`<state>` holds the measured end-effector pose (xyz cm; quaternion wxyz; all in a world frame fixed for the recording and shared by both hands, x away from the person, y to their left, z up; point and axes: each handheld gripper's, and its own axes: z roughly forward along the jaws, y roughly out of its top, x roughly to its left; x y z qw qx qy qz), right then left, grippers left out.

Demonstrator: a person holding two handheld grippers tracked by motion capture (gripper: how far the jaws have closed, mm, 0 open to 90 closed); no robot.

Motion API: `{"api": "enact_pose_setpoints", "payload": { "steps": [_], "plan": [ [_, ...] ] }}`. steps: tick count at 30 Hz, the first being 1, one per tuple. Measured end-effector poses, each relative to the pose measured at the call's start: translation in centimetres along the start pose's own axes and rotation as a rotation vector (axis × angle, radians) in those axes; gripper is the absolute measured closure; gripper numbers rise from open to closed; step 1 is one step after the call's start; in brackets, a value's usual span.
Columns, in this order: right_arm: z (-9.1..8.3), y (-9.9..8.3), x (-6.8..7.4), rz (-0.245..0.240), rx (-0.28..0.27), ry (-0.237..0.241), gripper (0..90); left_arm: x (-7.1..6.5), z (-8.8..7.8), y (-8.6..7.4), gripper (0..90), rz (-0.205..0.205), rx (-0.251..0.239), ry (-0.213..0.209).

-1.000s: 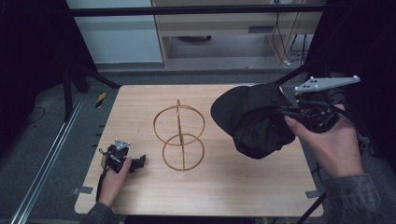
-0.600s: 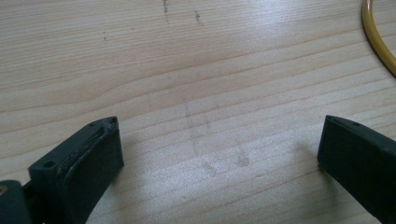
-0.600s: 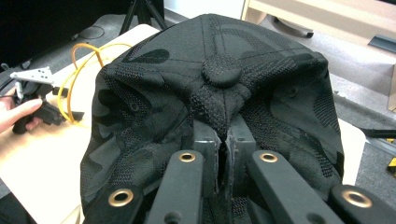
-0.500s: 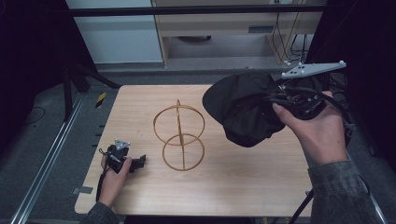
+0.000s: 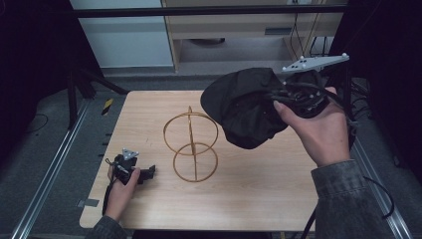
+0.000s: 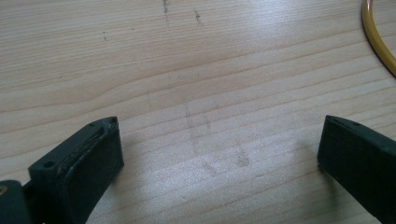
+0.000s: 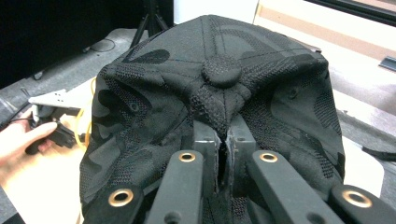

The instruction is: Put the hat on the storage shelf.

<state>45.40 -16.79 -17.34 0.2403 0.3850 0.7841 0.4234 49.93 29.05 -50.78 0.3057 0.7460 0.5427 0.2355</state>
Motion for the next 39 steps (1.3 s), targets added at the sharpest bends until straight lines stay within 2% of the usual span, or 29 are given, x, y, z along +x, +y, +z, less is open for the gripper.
{"api": "enact_pose_setpoints", "payload": {
  "steps": [9, 39],
  "plan": [
    [1.7, 1.2, 1.5, -0.015, -0.008, 0.039, 85.9, 0.0, 0.0, 0.0, 0.0, 0.0, 0.0, 0.0],
    [5.3, 2.6, 4.6, -0.039, -0.011, 0.133, 85.8, 0.0, 0.0, 0.0, 0.0, -0.001, -0.001, 0.0]
  ]
}}
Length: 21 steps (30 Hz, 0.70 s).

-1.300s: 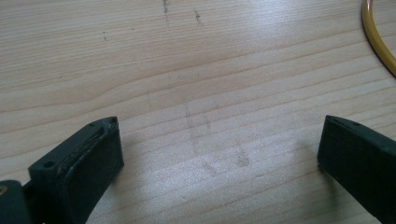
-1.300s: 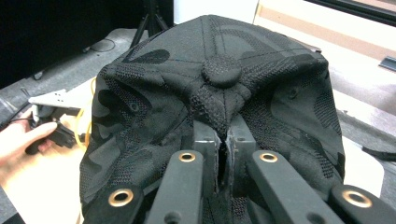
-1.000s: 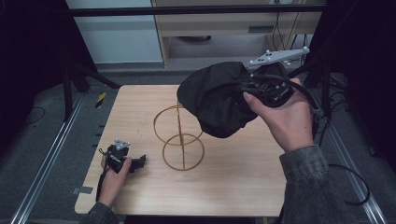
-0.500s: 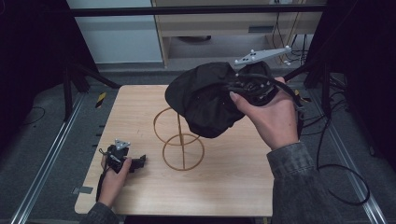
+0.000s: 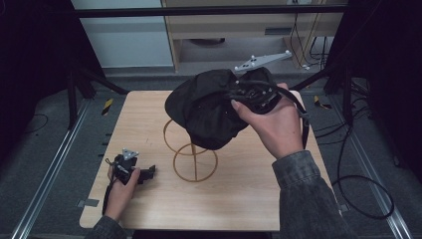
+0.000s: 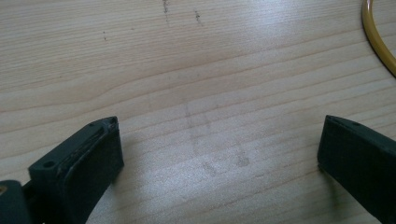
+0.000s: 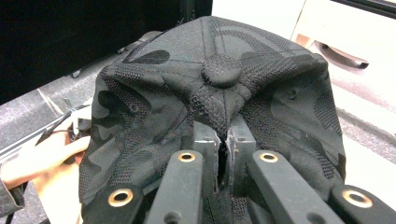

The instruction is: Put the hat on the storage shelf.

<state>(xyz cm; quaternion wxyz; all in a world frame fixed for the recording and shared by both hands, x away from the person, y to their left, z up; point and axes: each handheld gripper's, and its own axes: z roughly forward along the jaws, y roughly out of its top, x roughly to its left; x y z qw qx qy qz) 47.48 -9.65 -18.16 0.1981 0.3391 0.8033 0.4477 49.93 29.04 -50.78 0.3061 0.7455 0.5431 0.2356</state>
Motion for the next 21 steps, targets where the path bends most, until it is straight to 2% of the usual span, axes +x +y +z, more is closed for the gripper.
{"api": "enact_pose_setpoints", "payload": {
  "steps": [21],
  "plan": [
    [2.6, -0.4, 0.9, 0.008, 0.02, 0.049, 85.6, 0.0, 0.0, 0.0, 0.0, 0.0, 0.001, 0.0]
  ]
}}
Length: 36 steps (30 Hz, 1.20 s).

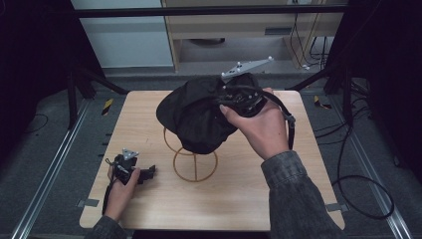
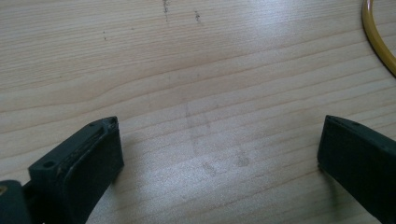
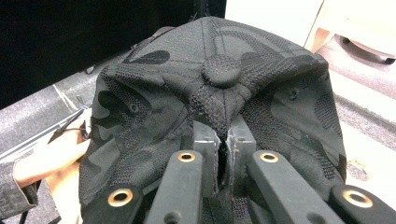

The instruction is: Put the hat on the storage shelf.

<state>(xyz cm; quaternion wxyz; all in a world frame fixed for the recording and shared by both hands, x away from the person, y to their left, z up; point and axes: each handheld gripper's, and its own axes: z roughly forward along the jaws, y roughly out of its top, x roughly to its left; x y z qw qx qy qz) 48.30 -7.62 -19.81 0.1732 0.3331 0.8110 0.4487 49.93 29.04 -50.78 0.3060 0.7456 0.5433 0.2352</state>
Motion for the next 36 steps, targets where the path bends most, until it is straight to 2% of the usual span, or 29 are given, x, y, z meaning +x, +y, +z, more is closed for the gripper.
{"api": "enact_pose_setpoints", "payload": {
  "steps": [27, 36],
  "plan": [
    [0.9, -0.6, 0.3, 0.005, 0.031, 0.027, 85.2, 0.0, 0.0, 0.0, 0.0, 0.004, -0.001, -0.005],
    [1.6, -1.3, 0.3, 0.006, 0.067, 0.042, 84.8, 0.0, 0.0, 0.0, 0.0, 0.004, -0.001, -0.005]
  ]
}}
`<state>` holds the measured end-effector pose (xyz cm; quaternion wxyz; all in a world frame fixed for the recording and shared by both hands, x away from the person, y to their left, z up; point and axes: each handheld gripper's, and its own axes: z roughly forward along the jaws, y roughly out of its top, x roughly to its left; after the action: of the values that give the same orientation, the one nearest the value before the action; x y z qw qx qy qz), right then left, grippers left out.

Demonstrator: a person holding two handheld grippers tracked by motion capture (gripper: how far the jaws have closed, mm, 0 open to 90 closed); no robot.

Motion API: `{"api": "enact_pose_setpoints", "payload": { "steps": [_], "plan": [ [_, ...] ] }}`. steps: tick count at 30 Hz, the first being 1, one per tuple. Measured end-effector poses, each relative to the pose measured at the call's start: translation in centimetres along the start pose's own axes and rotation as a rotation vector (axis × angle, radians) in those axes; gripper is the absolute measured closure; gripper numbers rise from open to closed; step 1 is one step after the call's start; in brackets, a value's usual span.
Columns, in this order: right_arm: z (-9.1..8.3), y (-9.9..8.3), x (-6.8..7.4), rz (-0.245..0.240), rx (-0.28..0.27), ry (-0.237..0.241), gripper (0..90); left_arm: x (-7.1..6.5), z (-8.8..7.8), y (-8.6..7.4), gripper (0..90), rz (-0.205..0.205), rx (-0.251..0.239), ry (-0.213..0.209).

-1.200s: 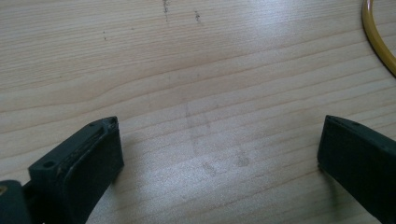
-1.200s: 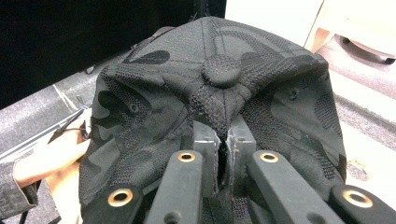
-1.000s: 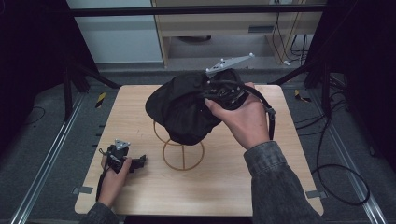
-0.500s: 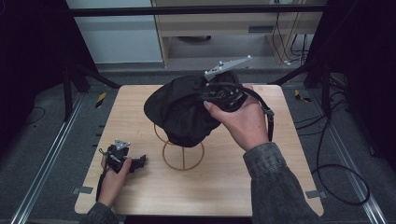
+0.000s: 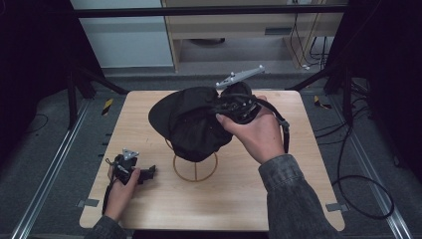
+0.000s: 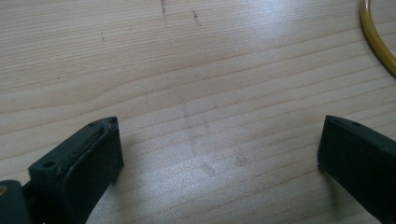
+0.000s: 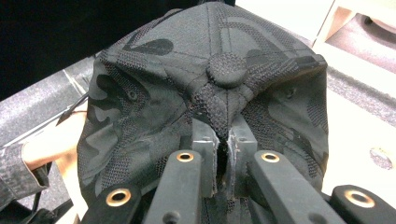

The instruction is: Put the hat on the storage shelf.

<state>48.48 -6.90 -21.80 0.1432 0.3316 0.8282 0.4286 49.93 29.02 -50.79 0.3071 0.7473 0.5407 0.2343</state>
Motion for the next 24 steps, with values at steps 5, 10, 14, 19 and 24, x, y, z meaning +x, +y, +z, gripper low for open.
{"api": "enact_pose_setpoints", "payload": {
  "steps": [5, 10, 14, 19, 24],
  "plan": [
    [0.3, -0.2, 0.0, 0.004, 0.012, 0.007, 84.6, 0.0, 0.0, 0.0, 0.0, 0.0, 0.0, 0.0],
    [0.5, -0.3, 0.1, 0.004, 0.023, 0.007, 84.5, 0.0, 0.0, 0.0, 0.0, 0.0, 0.0, 0.0],
    [0.8, -0.4, 0.2, 0.003, 0.031, 0.011, 84.5, 0.0, 0.0, 0.0, 0.0, 0.0, 0.0, 0.0],
    [1.1, -0.3, 0.3, -0.001, 0.043, 0.008, 84.4, 0.0, 0.0, 0.0, 0.0, 0.0, 0.0, 0.0],
    [1.5, -0.5, 0.4, -0.001, 0.052, 0.012, 84.3, 0.0, 0.0, 0.0, 0.0, 0.001, 0.001, 0.0]
  ]
}}
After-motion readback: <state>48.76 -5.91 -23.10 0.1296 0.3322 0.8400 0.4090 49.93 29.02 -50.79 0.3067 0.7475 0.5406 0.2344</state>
